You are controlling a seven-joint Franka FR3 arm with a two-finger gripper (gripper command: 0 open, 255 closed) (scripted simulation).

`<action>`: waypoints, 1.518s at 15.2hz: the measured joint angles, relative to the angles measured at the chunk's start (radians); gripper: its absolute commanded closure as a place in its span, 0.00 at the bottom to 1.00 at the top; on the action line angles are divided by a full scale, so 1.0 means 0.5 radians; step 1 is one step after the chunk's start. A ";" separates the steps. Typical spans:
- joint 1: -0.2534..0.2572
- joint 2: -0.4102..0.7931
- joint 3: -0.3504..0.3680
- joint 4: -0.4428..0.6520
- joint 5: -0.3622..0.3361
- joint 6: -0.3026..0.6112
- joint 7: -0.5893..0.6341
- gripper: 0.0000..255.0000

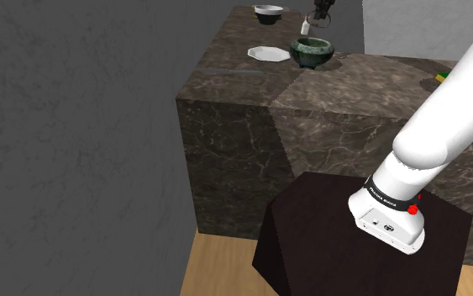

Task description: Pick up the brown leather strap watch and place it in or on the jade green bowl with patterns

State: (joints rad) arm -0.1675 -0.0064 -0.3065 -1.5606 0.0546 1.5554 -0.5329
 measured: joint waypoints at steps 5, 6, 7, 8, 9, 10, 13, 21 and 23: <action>0.004 -0.039 0.004 -0.182 -0.011 0.145 0.000 1.00; 0.006 -0.049 0.007 -0.224 -0.014 0.178 0.004 1.00; 0.007 -0.054 0.008 -0.261 -0.016 0.210 0.005 1.00; 0.008 -0.056 0.009 -0.286 -0.016 0.233 0.005 1.00; 0.006 -0.060 0.007 -0.313 -0.017 0.256 0.002 1.00; 0.006 -0.064 0.007 -0.341 -0.018 0.281 0.001 1.00; 0.008 -0.065 0.009 -0.365 -0.018 0.304 0.003 1.00; 0.008 -0.064 0.009 -0.367 -0.018 0.307 0.002 0.00; 0.008 -0.064 0.009 -0.367 -0.018 0.307 0.002 0.00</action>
State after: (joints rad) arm -0.1637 -0.0384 -0.3021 -1.7439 0.0456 1.7087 -0.5318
